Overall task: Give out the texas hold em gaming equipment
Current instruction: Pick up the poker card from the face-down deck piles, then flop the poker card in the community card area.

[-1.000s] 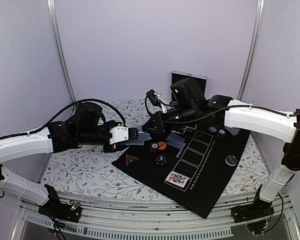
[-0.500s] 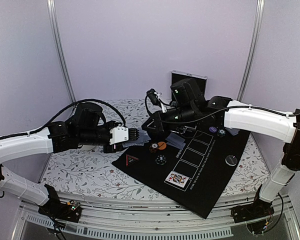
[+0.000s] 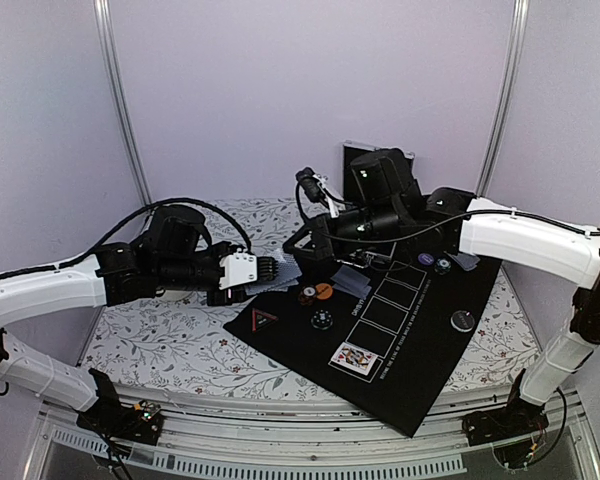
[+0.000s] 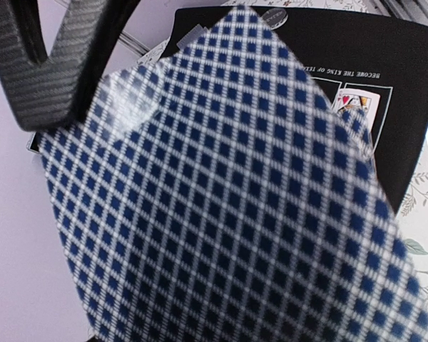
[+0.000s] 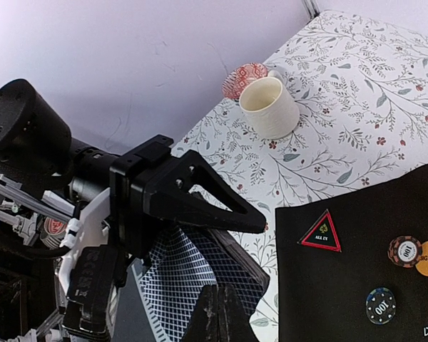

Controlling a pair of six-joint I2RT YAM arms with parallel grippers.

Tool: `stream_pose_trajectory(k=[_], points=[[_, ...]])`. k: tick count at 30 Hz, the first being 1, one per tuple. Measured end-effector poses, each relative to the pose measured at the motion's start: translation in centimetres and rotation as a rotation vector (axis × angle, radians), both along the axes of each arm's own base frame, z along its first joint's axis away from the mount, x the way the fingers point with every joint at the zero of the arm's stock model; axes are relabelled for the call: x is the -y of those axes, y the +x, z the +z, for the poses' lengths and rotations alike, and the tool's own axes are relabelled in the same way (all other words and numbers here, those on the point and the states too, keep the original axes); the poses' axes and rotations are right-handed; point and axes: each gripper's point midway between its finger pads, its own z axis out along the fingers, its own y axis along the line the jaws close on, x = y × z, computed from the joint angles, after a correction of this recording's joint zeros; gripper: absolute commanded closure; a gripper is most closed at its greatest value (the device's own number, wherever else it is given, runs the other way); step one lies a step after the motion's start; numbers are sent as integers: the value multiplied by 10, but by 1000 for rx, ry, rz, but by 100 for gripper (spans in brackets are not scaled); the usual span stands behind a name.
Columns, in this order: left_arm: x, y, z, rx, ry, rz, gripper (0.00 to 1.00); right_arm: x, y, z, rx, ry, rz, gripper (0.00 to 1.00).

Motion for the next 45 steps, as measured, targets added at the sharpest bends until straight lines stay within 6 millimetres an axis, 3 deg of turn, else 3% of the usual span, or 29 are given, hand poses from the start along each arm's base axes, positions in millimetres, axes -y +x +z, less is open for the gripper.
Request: stream_pose_trajectory(k=[33,37,45], points=[[0,0,0,0,0,0,52,32,7,47,33,130,14,98],[0,0,0,0,0,0,52,51,20,49,53,104,-37,98],[0,0,0,0,0,0,52,127,64,63,277,-36,-224,98]])
